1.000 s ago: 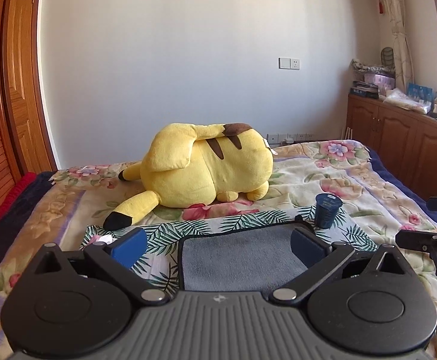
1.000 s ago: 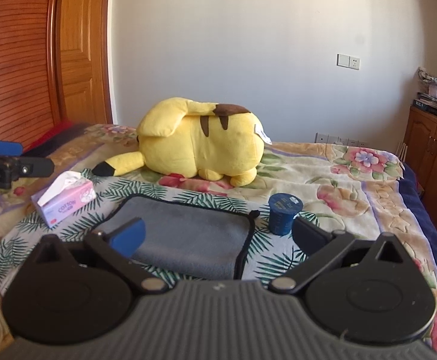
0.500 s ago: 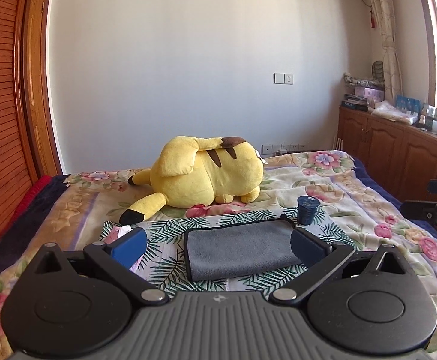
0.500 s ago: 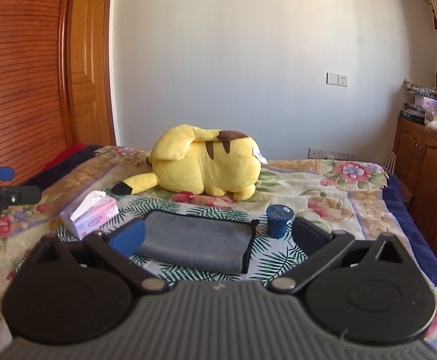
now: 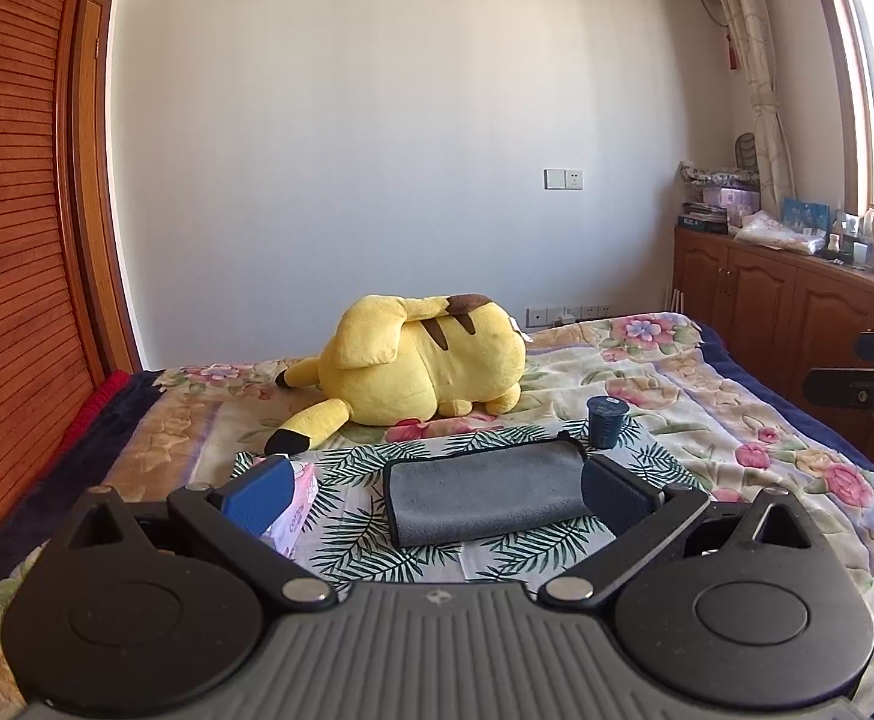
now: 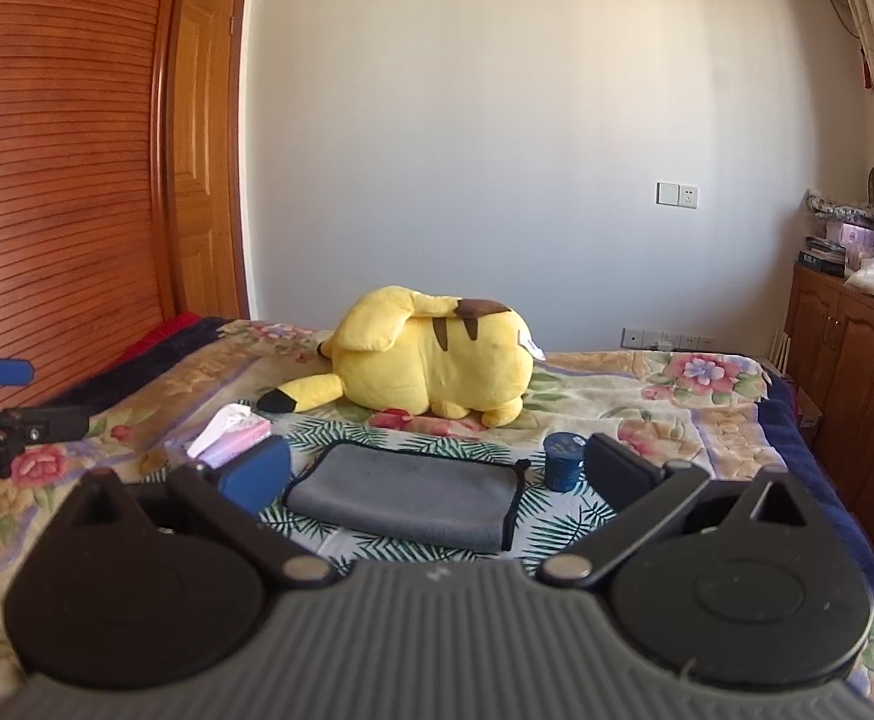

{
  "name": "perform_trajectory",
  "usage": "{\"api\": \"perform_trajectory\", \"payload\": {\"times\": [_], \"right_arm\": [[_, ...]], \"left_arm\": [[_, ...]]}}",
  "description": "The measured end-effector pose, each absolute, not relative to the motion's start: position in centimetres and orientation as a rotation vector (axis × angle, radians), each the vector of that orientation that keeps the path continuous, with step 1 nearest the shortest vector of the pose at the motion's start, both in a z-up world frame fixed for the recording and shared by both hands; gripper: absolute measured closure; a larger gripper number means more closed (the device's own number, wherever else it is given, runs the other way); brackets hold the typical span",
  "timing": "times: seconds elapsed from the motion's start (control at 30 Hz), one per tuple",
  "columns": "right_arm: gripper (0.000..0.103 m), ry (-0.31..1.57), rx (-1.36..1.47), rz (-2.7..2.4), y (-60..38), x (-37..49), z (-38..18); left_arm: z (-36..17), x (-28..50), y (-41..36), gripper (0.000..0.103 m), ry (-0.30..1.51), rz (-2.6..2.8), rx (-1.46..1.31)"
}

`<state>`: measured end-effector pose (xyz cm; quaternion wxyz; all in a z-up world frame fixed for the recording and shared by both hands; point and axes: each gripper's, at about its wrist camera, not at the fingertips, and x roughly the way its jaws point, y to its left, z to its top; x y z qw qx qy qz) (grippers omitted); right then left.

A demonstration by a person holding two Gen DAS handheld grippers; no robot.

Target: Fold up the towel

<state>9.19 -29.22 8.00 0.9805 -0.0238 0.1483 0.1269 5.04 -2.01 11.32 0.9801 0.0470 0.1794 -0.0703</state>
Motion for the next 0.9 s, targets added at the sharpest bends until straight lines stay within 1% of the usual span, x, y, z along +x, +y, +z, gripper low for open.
{"api": "perform_trajectory", "payload": {"times": [0.4, 0.9], "right_arm": [[0.000, 0.330, -0.061, 0.264, -27.9, 5.9, 5.6], [0.000, 0.374, -0.026, 0.222, -27.6, 3.6, 0.3]], "left_arm": [[8.6, 0.9, -1.8, 0.019, 0.380, -0.132, 0.065], [1.6, -1.7, -1.0, 0.019, 0.444, -0.099, 0.090]]}}
